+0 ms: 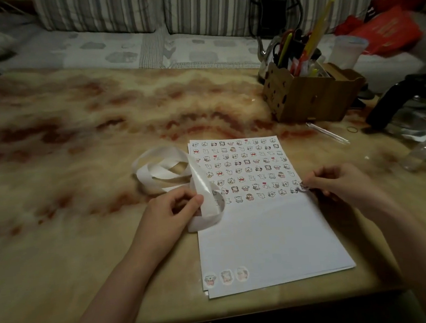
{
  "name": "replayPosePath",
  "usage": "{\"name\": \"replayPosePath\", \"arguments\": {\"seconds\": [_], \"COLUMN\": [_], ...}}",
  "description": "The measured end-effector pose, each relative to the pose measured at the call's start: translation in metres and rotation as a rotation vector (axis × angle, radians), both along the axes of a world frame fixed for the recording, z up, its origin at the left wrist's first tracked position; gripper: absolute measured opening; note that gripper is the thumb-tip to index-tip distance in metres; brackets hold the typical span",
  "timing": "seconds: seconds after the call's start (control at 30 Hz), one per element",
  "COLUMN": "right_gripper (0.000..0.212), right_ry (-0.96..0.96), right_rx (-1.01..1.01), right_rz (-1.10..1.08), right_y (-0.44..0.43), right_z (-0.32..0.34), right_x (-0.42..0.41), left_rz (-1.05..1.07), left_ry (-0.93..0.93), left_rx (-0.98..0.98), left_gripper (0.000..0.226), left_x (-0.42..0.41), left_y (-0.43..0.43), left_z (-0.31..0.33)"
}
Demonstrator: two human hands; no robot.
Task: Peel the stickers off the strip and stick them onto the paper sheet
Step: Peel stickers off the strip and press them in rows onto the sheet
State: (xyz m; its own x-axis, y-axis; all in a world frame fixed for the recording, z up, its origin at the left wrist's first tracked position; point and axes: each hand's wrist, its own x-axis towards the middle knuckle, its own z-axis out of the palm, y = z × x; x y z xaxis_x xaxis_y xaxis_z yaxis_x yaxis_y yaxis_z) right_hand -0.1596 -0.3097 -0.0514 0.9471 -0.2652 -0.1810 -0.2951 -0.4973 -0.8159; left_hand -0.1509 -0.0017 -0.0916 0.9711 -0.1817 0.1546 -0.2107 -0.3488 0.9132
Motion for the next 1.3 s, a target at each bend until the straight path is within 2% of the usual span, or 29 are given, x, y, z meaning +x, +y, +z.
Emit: {"name": "replayPosePath", "arguments": {"seconds": [0.67, 0.93, 1.3], "right_gripper": [0.010, 0.008, 0.020], "right_ry": [-0.036, -0.141, -0.185], "right_rx": [0.004, -0.101, -0.150], "right_rz": [0.052, 0.064, -0.007], "right_y": [-0.002, -0.004, -0.007], "right_z": [-0.011, -0.021, -0.025], "right_x": [0.003, 0.002, 0.000], "left_rz": [0.002, 0.003, 0.008], "left_ry": [-0.004, -0.014, -0.011], "left_rx": [0.008, 0.007, 0.010], "left_gripper": [0.019, 0.019, 0.020], "left_x": [0.000, 0.000, 0.001], "left_y": [0.000, 0.000, 0.000], "left_z": [0.000, -0.001, -0.003]}}
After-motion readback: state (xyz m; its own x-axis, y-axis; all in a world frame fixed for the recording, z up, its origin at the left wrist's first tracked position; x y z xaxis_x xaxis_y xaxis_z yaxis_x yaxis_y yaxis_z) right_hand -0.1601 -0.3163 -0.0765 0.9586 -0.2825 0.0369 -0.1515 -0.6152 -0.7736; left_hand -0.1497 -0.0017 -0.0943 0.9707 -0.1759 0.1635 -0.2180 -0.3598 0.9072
